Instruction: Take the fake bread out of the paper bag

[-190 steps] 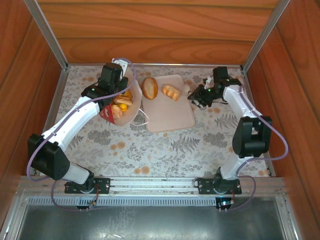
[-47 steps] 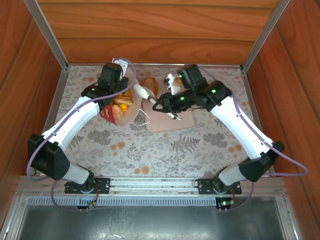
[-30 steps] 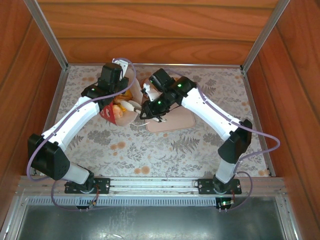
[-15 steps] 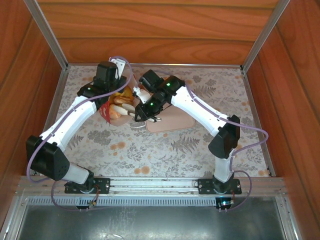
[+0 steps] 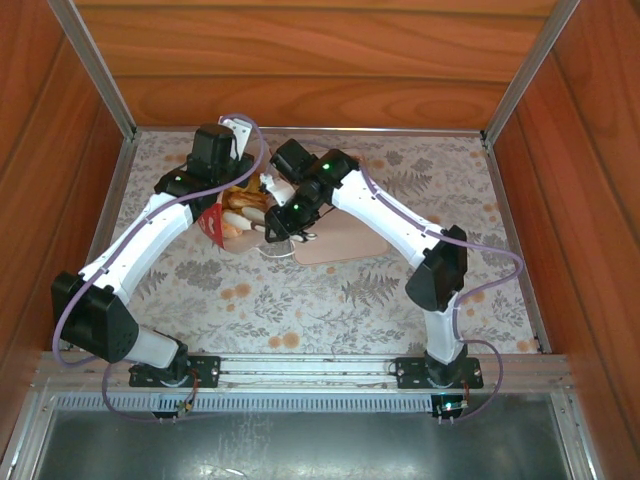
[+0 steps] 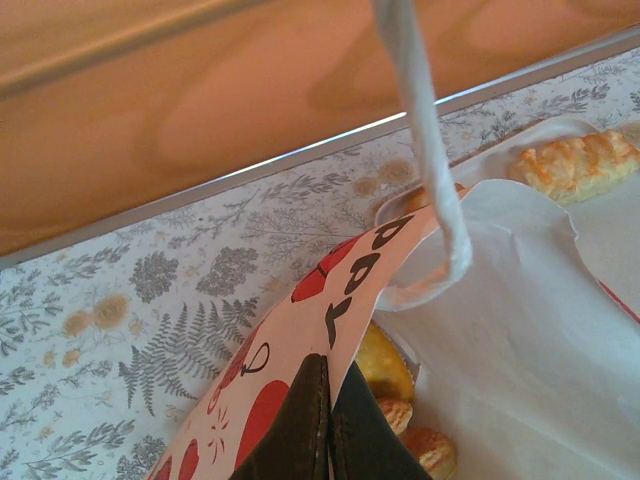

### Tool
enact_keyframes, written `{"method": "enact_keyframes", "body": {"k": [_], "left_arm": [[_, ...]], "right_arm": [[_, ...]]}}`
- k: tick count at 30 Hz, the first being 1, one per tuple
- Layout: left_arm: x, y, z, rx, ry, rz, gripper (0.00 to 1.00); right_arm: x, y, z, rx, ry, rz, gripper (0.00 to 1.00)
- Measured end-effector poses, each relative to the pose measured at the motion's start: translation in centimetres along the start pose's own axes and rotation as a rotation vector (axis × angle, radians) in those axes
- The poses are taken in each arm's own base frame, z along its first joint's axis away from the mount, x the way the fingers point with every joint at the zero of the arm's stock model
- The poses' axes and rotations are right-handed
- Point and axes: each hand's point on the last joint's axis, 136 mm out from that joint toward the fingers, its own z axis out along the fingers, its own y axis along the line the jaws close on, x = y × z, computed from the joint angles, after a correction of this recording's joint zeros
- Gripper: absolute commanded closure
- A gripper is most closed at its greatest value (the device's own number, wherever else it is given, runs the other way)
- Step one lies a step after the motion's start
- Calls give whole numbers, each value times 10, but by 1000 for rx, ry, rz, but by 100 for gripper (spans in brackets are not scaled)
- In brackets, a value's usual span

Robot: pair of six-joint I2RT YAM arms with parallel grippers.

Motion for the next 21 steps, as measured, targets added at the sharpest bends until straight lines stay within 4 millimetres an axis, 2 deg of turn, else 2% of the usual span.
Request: {"method": "enact_keyframes", "body": {"k": [9, 21], "left_arm": [[0, 0, 0, 2, 0, -4, 100], [0, -1, 0, 8, -1, -17, 100]], "right_arm": [[3, 2, 21, -10, 45, -14, 49], [-6, -14, 19, 93, 23, 1, 50]]}}
